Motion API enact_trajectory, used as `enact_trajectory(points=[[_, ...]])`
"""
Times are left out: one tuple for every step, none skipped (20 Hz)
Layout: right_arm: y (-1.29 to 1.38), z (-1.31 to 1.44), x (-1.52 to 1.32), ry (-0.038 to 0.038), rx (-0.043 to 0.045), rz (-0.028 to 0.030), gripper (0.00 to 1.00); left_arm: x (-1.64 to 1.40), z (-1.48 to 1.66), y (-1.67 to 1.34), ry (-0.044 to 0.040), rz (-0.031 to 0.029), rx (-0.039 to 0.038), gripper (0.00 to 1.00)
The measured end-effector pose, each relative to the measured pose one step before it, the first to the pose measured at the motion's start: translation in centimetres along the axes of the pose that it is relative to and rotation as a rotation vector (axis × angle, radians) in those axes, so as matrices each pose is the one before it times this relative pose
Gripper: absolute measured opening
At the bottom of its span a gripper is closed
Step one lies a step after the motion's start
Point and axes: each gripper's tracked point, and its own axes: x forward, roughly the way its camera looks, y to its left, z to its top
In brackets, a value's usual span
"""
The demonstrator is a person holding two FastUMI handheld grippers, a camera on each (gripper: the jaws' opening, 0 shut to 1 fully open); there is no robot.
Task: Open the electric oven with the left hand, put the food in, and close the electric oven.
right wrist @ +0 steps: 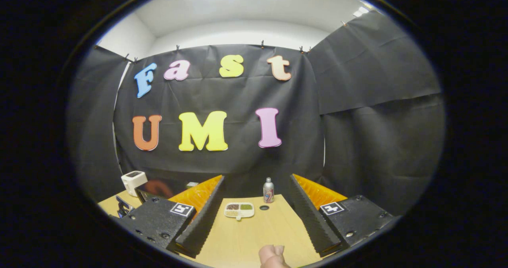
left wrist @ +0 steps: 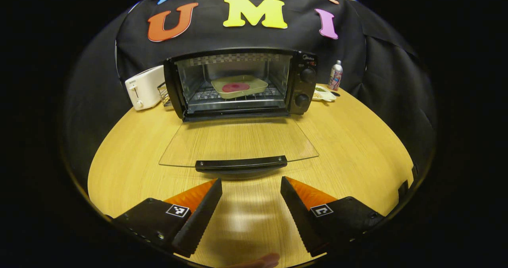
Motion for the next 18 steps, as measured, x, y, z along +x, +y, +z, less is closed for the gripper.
enact_trajectory(points=[[0.037,-0.273,-0.01,0.00953,0.00201,0.01357,0.96,0.605,-0.268,-0.012,0.01344,-0.00082,-0.00065,0.95],[0.239,-0.294,0.074,0.0133,0.00208,0.01703,0.96,0.417,-0.085,0.165,0.01004,0.00768,-0.00192,0.95],[0.257,-0.518,0.036,0.0108,-0.00003,0.02626,0.96,0.404,-0.107,0.266,0.00708,0.01025,-0.00265,0.95],[-0.03,-0.174,0.038,0.00794,-0.00487,0.0147,0.96,0.261,0.075,0.327,0.00546,0.01335,-0.00047,0.95],[-0.314,0.04,0.142,0.00031,-0.00441,0.00272,0.96,0.322,0.174,0.253,-0.00105,0.00969,-0.00121,0.95],[-0.278,0.082,0.148,-0.00625,-0.00371,-0.00643,1.0,0.138,0.157,0.061,-0.00001,0.00435,-0.00169,0.95],[-0.369,-0.021,0.222,-0.00583,-0.00413,-0.00721,0.96,0.114,0.108,0.115,0.0011,0.00685,-0.00327,0.95],[-0.24,-0.044,0.04,-0.00253,0.0031,-0.0033,0.96,0.063,0.288,0.119,-0.00442,0.00406,-0.00323,0.95],[-0.152,-0.103,0.102,-0.00102,0.00579,0.0025,0.96,0.14,0.261,0.049,-0.00368,0.00449,-0.00317,0.95],[-0.21,-0.156,0.012,0.00391,0.00831,0.00242,0.96,0.266,0.006,0.064,0.00565,0.00074,-0.00648,0.95],[-0.213,-0.374,0.081,0.00769,0.00582,0.00462,0.96,-0.012,-0.14,-0.022,0.01362,-0.00159,-0.00718,0.95],[0.035,-0.344,0.291,0.00538,0.00338,0.00655,0.96,0.084,-0.196,-0.015,0.01677,-0.0008,-0.00214,0.95],[0.028,-0.144,0.19,0.00603,0.00554,0.00301,0.96,0.196,-0.123,0.082,0.0127,-0.00064,0.00057,0.95],[0.031,-0.063,-0.012,0.00449,0.0042,0.00604,0.96,-0.056,0.114,0.032,0.00177,0.00033,-0.00139,0.95],[0.213,-0.073,0.131,-0.00102,0.00108,0.00805,0.96,-0.05,0.144,-0.006,-0.00594,-0.00047,0.00104,0.95],[0.16,-0.061,0.182,0.00022,-0.00006,0.00235,0.96,-0.152,0.117,0.003,-0.00277,-0.00052,0.00043,0.95],[0.027,-0.039,0.234,0.0013,-0.00211,0.00303,0.96,-0.122,0.088,-0.081,-0.00378,-0.00035,0.00279,0.95],[0.06,-0.106,-0.047,0.00218,-0.00357,0.00271,0.96,-0.069,0.089,0.035,0.00119,-0.0001,-0.00005,0.95]])
